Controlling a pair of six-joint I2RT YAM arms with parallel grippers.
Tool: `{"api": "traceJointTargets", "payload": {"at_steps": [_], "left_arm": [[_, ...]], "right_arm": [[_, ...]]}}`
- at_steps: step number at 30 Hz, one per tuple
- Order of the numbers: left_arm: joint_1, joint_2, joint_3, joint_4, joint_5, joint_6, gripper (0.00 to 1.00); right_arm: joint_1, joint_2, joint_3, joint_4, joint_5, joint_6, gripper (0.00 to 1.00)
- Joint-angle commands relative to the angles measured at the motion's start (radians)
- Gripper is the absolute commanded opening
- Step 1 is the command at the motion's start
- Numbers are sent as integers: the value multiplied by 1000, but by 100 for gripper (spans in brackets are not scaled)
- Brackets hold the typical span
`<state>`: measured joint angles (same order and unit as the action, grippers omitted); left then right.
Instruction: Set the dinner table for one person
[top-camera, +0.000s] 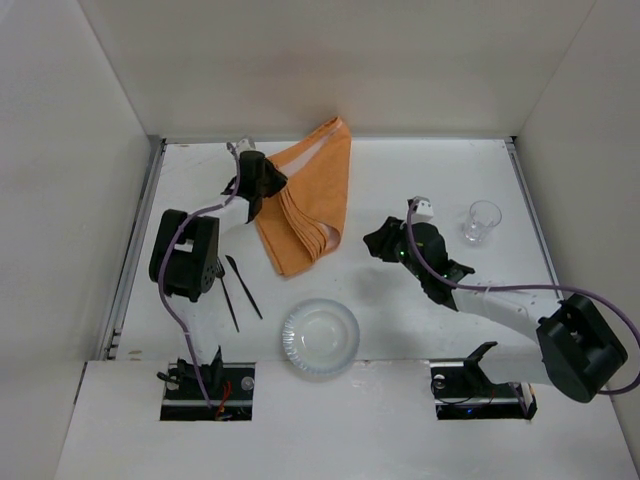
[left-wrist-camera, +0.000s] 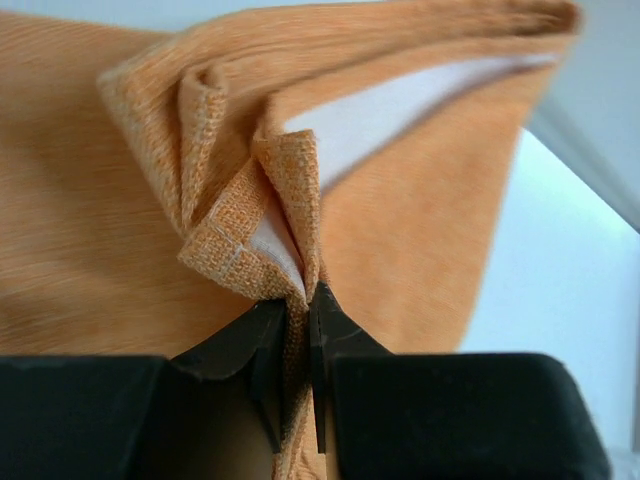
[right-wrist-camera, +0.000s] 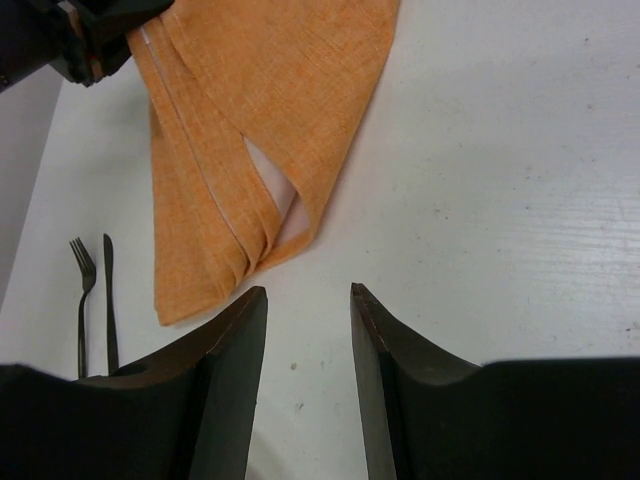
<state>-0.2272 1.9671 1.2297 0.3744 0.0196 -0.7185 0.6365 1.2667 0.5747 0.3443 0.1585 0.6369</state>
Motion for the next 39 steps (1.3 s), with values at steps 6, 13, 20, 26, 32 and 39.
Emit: {"api": "traceJointTargets", "payload": {"at_steps": [6, 13, 20, 26, 32, 39], "left_arm": [[-215, -180, 1, 83, 72, 30, 6], [-411, -149, 96, 103, 94, 50, 6], [-553, -25, 244, 77, 152, 62, 15], [-607, -49, 231, 66, 181, 68, 45], [-571, -230, -43, 66, 41, 34, 45], [-492, -497, -422, -52, -311, -56, 45]], "right_arm": [[-37, -182, -67, 36, 209, 47, 45], [-142, -363, -133, -74, 378, 130, 45], [-183, -444, -168, -108, 423, 175, 45], [-196, -471, -180, -113, 435, 181, 45], [-202, -423, -167, -108, 408, 178, 40], [-199, -339, -133, -102, 343, 175, 19]]}}
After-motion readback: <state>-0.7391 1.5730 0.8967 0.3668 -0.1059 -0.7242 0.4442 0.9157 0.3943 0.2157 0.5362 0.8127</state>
